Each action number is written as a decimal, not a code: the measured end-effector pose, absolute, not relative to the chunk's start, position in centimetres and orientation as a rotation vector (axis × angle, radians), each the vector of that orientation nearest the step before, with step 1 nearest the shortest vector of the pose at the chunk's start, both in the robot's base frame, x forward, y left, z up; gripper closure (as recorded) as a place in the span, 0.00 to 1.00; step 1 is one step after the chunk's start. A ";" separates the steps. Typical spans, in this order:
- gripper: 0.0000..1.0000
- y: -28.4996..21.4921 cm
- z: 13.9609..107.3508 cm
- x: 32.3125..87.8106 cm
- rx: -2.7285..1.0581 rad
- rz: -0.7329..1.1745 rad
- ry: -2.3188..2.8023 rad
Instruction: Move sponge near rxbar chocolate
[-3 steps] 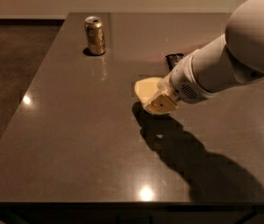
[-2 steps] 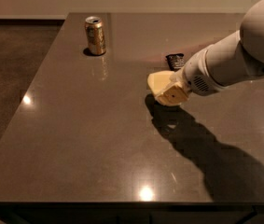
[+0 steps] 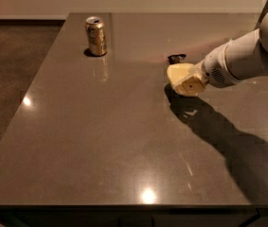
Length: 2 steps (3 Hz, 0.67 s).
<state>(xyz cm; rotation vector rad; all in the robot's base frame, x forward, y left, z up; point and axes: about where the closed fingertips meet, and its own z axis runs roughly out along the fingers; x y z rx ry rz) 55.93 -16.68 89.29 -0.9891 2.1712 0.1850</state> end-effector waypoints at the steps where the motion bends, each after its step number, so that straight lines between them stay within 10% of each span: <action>1: 0.35 -18.8 88.8 57.2 -0.949 0.160 2.175; 2: 0.12 -18.6 88.9 57.1 -0.952 0.161 2.174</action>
Offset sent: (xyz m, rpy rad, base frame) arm 0.0113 -0.0197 -0.0042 -0.0006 -0.0123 -0.0327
